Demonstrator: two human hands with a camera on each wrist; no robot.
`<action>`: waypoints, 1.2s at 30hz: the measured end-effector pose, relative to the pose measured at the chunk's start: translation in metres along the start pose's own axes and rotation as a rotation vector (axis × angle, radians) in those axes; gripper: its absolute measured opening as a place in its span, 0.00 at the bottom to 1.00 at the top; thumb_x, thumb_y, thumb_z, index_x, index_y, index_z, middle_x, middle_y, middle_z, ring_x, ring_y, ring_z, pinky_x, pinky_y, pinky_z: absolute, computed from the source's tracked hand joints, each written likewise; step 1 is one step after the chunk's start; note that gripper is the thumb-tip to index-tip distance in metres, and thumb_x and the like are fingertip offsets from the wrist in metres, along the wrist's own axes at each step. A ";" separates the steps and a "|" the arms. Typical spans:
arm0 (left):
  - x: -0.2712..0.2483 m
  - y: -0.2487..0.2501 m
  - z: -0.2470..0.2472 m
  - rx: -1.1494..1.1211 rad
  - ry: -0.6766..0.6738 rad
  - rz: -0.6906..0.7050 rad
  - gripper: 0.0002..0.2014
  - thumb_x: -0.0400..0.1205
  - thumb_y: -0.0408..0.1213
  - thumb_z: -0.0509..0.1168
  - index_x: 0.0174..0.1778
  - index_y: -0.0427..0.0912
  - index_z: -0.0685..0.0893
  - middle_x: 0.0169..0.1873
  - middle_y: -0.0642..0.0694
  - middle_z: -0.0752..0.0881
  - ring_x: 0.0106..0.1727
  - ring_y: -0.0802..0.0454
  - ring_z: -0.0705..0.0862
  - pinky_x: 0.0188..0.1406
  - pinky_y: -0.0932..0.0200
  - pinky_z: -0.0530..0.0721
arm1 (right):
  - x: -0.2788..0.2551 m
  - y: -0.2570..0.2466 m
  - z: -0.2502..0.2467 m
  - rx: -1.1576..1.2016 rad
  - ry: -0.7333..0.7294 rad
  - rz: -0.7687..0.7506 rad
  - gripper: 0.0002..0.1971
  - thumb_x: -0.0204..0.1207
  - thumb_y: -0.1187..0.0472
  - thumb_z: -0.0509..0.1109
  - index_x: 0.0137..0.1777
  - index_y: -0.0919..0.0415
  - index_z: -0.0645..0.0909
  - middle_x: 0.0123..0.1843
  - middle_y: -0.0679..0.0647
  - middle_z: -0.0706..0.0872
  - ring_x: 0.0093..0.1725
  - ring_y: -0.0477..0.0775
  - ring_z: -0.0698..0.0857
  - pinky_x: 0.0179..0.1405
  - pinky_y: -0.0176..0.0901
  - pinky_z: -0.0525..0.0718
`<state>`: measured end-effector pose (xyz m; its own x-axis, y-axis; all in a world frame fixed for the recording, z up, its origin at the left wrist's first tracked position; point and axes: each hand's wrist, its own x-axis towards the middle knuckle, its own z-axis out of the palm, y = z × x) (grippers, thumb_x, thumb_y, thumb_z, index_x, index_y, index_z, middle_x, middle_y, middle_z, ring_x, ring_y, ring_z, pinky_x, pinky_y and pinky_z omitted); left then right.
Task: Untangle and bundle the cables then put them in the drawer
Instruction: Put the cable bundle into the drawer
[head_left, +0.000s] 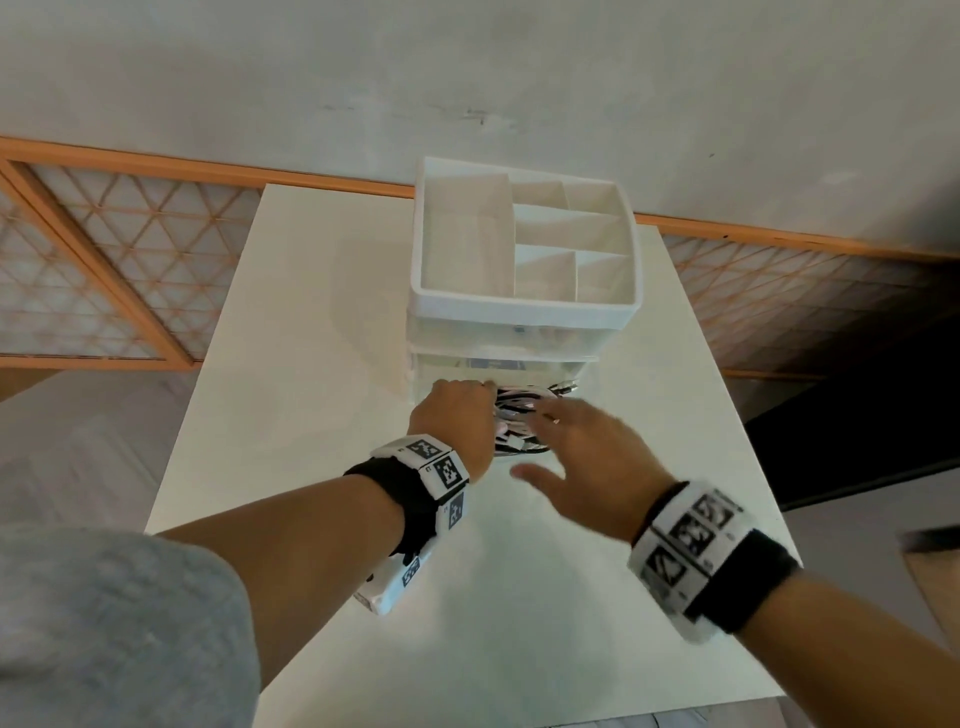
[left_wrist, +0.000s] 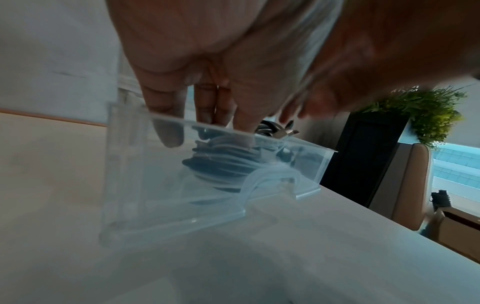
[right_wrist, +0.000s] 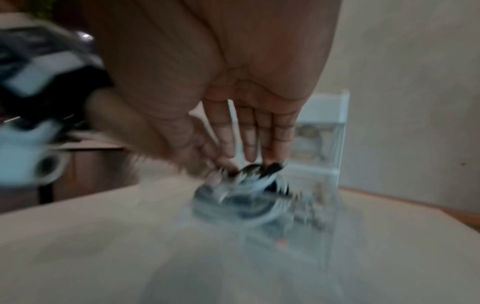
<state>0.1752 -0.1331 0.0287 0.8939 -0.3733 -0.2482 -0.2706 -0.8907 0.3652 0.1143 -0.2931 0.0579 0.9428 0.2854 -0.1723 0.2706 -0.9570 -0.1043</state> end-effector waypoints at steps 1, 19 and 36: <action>0.000 -0.001 0.001 0.030 0.008 0.006 0.20 0.87 0.47 0.62 0.73 0.43 0.76 0.64 0.43 0.84 0.66 0.38 0.76 0.57 0.47 0.82 | -0.010 -0.002 0.018 -0.062 0.032 -0.003 0.28 0.81 0.45 0.69 0.74 0.61 0.78 0.77 0.58 0.78 0.79 0.62 0.74 0.73 0.55 0.78; 0.005 -0.015 0.008 0.052 0.173 0.121 0.13 0.87 0.37 0.57 0.61 0.41 0.84 0.69 0.42 0.79 0.62 0.38 0.77 0.60 0.46 0.79 | 0.032 0.009 0.067 0.067 0.373 -0.007 0.18 0.80 0.61 0.73 0.66 0.70 0.83 0.66 0.64 0.87 0.74 0.70 0.80 0.72 0.63 0.81; 0.013 -0.001 0.005 -0.091 0.265 0.028 0.09 0.83 0.40 0.66 0.48 0.44 0.92 0.54 0.47 0.77 0.57 0.47 0.76 0.42 0.50 0.82 | 0.034 0.002 0.049 -0.107 0.159 0.135 0.33 0.85 0.41 0.58 0.81 0.64 0.68 0.85 0.61 0.67 0.80 0.63 0.72 0.73 0.59 0.73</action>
<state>0.1853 -0.1382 0.0201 0.9520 -0.3061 0.0017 -0.2739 -0.8496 0.4508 0.1369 -0.2830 0.0039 0.9884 0.1503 -0.0203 0.1506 -0.9885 0.0147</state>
